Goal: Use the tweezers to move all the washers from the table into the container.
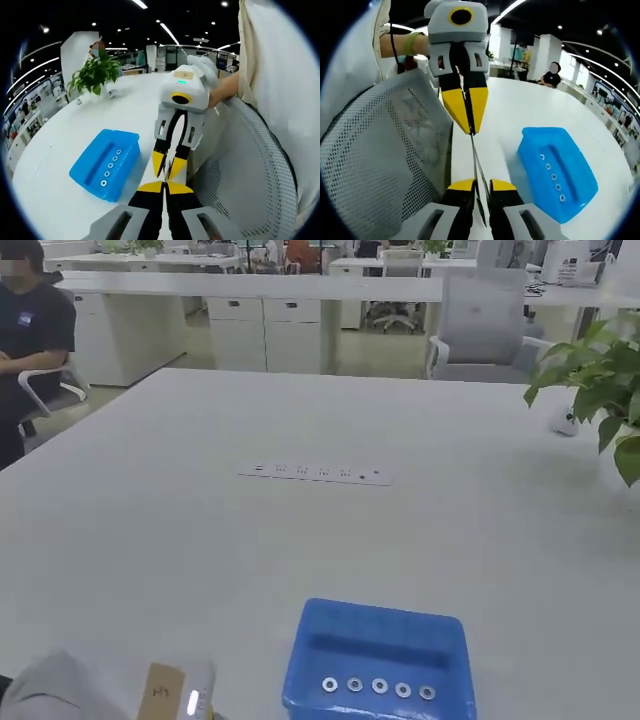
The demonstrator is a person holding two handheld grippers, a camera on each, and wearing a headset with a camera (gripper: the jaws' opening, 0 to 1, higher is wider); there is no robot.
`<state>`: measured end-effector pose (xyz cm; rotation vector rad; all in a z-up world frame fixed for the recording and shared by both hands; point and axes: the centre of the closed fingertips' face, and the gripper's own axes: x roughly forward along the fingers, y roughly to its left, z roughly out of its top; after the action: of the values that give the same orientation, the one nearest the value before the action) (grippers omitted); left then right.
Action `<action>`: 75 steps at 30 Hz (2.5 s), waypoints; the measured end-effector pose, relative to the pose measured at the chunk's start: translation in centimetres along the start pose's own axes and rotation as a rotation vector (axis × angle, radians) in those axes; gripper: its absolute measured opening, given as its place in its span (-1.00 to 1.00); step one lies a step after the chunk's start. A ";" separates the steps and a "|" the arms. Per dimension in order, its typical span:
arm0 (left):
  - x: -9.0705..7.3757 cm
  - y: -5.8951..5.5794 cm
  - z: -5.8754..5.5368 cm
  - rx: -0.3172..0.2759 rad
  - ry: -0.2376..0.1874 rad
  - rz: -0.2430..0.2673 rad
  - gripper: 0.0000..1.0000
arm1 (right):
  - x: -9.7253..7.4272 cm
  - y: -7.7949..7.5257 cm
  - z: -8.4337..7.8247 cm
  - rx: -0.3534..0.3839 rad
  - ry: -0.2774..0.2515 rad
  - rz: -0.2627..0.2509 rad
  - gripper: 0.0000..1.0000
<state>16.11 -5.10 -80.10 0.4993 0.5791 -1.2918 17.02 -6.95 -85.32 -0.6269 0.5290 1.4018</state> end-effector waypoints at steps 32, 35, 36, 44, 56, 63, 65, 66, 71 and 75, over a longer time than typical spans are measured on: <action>3.5 2.2 -6.3 0.011 0.379 -0.118 -1.00 | -1.6 -3.0 1.2 0.163 -0.104 -0.131 -0.12; 3.6 2.2 -6.6 0.022 0.399 -0.112 -1.00 | -2.6 -3.6 1.5 0.200 -0.125 -0.161 -0.12; 3.5 2.2 -6.6 0.019 0.400 -0.109 -1.00 | -3.2 -3.9 2.3 0.241 -0.171 -0.172 -0.11; 3.0 1.7 -7.0 0.003 0.383 -0.076 -1.00 | -10.9 -6.5 3.3 0.261 -0.309 -0.310 0.10; -3.0 4.9 -4.2 -0.374 -0.010 0.287 -0.34 | -16.1 -8.3 -0.3 0.409 -0.438 -0.502 0.66; -9.1 8.1 -2.2 -0.630 -0.438 0.575 0.07 | -16.9 -8.6 -0.5 0.439 -0.473 -0.566 0.98; -9.6 8.1 -2.3 -0.622 -0.449 0.621 0.27 | -16.7 -8.5 -0.4 0.419 -0.453 -0.567 0.98; -9.8 8.1 -2.7 -0.610 -0.434 0.664 0.34 | -16.5 -8.4 -0.4 0.411 -0.441 -0.568 0.98; -10.9 8.6 -2.7 -0.567 -0.445 0.840 0.81 | -16.2 -8.8 -1.0 0.387 -0.386 -0.617 0.98; -11.4 8.6 -2.6 -0.566 -0.471 0.889 0.97 | -16.2 -9.0 -2.0 0.392 -0.326 -0.630 0.98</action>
<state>22.24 6.77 -74.48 -0.0518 0.2405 -0.3318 24.35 -20.68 -75.04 -0.2050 0.2918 0.7494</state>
